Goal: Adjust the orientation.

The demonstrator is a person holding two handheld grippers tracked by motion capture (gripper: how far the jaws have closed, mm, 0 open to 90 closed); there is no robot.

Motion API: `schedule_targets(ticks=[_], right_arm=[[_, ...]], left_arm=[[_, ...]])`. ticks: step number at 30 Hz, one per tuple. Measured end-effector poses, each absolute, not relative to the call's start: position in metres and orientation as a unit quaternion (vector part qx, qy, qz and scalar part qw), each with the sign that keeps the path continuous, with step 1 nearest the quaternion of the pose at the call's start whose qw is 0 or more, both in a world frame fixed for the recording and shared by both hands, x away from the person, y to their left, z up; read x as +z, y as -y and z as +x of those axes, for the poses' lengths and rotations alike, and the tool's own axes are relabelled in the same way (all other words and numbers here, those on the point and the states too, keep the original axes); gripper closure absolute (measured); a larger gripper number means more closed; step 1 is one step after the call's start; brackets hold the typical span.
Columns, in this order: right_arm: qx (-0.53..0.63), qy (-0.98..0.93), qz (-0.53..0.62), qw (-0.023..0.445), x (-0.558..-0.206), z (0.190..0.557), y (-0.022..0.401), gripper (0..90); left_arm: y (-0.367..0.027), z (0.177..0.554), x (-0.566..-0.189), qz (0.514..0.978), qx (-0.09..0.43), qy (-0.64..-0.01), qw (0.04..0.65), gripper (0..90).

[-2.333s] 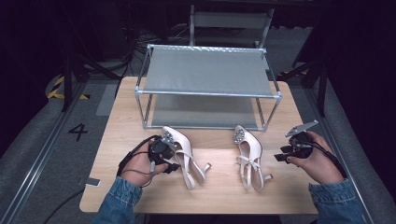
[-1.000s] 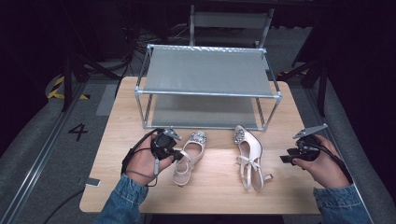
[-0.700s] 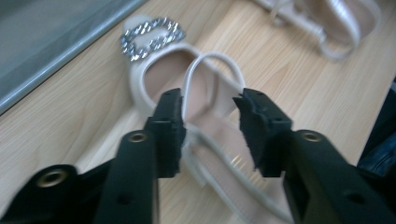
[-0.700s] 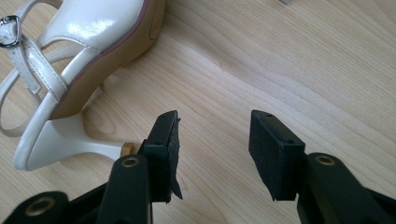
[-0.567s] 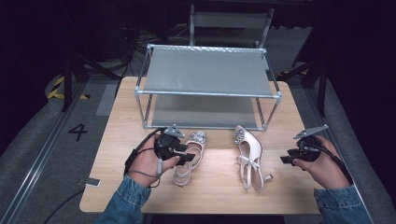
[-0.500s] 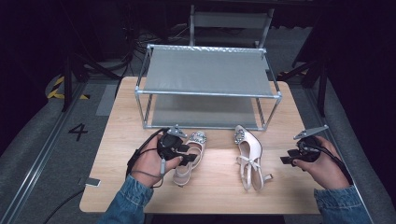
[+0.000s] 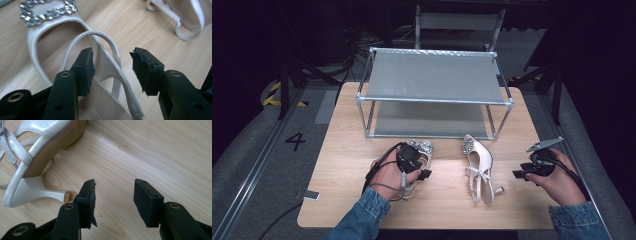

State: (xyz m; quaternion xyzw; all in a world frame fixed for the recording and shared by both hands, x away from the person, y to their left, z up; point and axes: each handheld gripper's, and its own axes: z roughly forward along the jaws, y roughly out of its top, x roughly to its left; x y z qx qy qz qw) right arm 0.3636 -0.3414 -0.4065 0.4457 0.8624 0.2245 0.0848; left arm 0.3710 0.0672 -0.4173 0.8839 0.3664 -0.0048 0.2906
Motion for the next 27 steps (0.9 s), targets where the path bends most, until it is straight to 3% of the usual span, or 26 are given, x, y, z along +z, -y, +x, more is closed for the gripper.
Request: schedule_targets(ticks=[4,8,13,15,23,27], right_arm=[[0.223,-0.863,0.447,0.084,-0.408,0.363,0.341,53.1],[0.222,-0.864,0.446,0.079,-0.409,0.364,0.339,53.1],[0.221,-0.865,0.443,0.077,-0.411,0.365,0.337,53.1],[0.223,-0.865,0.442,0.077,-0.411,0.365,0.337,53.2],[0.228,-0.865,0.441,0.078,-0.408,0.367,0.338,53.4],[0.229,-0.865,0.439,0.079,-0.408,0.369,0.337,53.5]], left_arm=[[-0.061,0.372,-0.425,0.892,0.000,-0.360,0.273,51.2],[-0.059,0.371,-0.428,0.899,-0.001,-0.353,0.260,57.7],[-0.063,0.369,-0.421,0.901,0.016,-0.357,0.247,80.3],[-0.063,0.367,-0.420,0.904,0.025,-0.353,0.240,84.6],[-0.072,0.360,-0.402,0.905,0.083,-0.346,0.232,85.7],[-0.083,0.362,-0.390,0.900,0.083,-0.350,0.244,85.8]])
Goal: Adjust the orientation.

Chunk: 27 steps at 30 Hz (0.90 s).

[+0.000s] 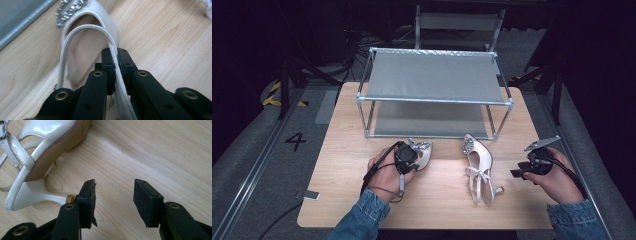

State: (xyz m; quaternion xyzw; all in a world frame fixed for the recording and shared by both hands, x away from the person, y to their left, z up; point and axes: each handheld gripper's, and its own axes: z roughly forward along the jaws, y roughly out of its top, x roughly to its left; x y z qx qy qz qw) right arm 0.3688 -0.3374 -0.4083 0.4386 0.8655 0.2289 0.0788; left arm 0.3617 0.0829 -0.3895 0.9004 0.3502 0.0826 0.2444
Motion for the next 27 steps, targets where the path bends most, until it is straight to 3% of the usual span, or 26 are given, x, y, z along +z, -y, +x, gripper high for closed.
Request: schedule_targets(ticks=[12,27], right_arm=[[0.227,-0.866,0.439,0.074,-0.413,0.374,0.338,53.5],[0.224,-0.870,0.433,0.067,-0.417,0.376,0.336,53.4]], left_arm=[[-0.089,0.370,-0.367,0.891,0.095,-0.350,0.273,85.7],[-0.084,0.417,-0.355,0.874,0.147,-0.368,0.280,85.6]])
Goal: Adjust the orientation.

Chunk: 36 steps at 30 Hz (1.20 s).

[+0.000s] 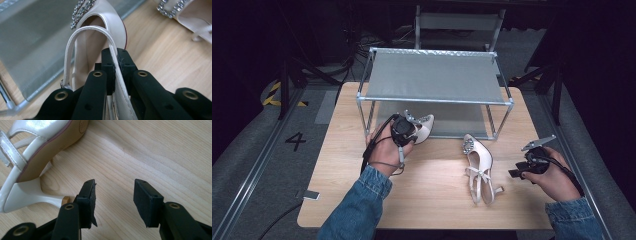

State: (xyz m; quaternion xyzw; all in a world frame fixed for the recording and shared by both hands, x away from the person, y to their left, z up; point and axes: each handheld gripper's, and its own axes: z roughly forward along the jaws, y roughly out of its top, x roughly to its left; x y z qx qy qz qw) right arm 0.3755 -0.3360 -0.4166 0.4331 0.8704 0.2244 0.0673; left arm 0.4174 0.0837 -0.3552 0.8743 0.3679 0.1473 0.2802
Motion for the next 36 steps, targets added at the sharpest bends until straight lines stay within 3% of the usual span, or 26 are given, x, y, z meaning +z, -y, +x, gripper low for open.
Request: schedule_targets(ticks=[19,36], right_arm=[[0.230,-0.879,0.409,0.083,-0.408,0.370,0.330,54.4],[0.230,-0.884,0.400,0.079,-0.409,0.369,0.325,54.3]], left_arm=[[-0.073,0.465,-0.379,0.859,0.200,-0.399,0.249,85.4],[-0.067,0.476,-0.392,0.846,0.238,-0.407,0.249,85.4]])
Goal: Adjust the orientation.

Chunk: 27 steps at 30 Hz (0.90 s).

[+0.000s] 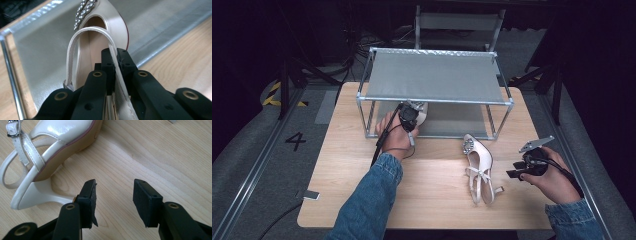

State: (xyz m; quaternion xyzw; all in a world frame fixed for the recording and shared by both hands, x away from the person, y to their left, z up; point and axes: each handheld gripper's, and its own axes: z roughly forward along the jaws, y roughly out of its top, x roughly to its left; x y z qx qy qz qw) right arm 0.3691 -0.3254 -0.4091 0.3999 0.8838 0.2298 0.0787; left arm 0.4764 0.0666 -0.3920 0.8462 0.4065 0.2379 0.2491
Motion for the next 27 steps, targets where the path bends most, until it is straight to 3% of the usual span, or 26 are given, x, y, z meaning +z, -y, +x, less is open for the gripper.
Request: schedule_targets(ticks=[3,14,19,22,24,27], right_arm=[[0.230,-0.885,0.397,0.080,-0.409,0.369,0.324,54.3],[0.228,-0.886,0.396,0.078,-0.410,0.368,0.323,53.9],[0.227,-0.887,0.396,0.076,-0.411,0.368,0.322,53.5],[0.229,-0.886,0.396,0.078,-0.411,0.368,0.323,52.8],[0.229,-0.885,0.397,0.077,-0.411,0.368,0.324,52.6],[0.229,-0.885,0.398,0.078,-0.411,0.368,0.324,52.4]], left_arm=[[-0.062,0.475,-0.395,0.848,0.251,-0.401,0.241,85.5],[-0.056,0.476,-0.409,0.854,0.222,-0.405,0.241,85.3],[-0.051,0.479,-0.412,0.857,0.181,-0.408,0.256,83.3],[-0.053,0.476,-0.410,0.840,0.157,-0.417,0.308,65.2],[-0.054,0.475,-0.408,0.837,0.157,-0.418,0.317,62.9],[-0.058,0.472,-0.403,0.832,0.163,-0.410,0.337,48.6]])
